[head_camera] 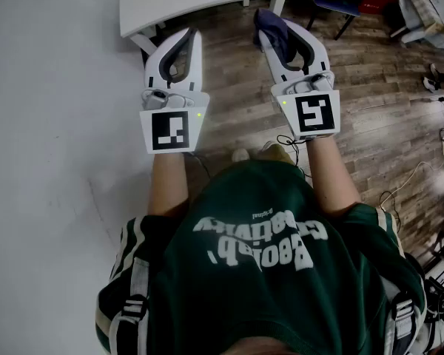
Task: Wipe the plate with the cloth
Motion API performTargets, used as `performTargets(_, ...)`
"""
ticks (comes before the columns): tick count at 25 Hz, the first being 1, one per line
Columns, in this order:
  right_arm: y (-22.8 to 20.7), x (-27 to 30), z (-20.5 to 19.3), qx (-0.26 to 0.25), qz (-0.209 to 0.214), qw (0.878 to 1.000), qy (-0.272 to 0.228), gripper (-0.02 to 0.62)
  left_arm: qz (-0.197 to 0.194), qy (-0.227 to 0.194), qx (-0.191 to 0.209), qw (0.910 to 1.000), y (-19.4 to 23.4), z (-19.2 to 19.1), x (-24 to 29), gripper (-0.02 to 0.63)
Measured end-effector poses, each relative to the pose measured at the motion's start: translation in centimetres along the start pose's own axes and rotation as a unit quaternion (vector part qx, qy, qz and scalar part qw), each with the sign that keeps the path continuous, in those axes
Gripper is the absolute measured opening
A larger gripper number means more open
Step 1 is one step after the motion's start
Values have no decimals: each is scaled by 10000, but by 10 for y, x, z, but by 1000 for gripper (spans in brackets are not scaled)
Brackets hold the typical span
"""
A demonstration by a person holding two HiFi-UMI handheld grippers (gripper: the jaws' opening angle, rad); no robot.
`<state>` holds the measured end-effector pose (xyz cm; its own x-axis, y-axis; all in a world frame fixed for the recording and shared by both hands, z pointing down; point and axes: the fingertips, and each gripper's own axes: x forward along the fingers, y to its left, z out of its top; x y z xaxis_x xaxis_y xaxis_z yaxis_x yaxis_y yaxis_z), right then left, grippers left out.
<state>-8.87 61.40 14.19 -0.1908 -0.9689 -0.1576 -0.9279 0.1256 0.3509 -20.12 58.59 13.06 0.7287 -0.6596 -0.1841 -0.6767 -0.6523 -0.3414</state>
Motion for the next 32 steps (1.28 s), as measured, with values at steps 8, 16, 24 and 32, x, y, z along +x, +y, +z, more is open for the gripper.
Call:
performTargets(8, -2, 2, 6, -130, -48, 9999, -2, 104, -19, -124, 34, 9999, 2, 10, 3, 2)
performTargets(16, 5, 9, 8, -27, 84, 9999, -145, 104, -5, -134, 17, 9999, 8, 8, 4, 2)
performTargets(24, 6, 15, -10, 88, 77, 9999, 7, 106, -64, 11, -122, 9999, 12, -13, 8, 2)
performTargets(32, -6, 34, -27, 183, 31, 9998, 85, 106, -139, 164, -229, 9995, 18, -34, 29, 2)
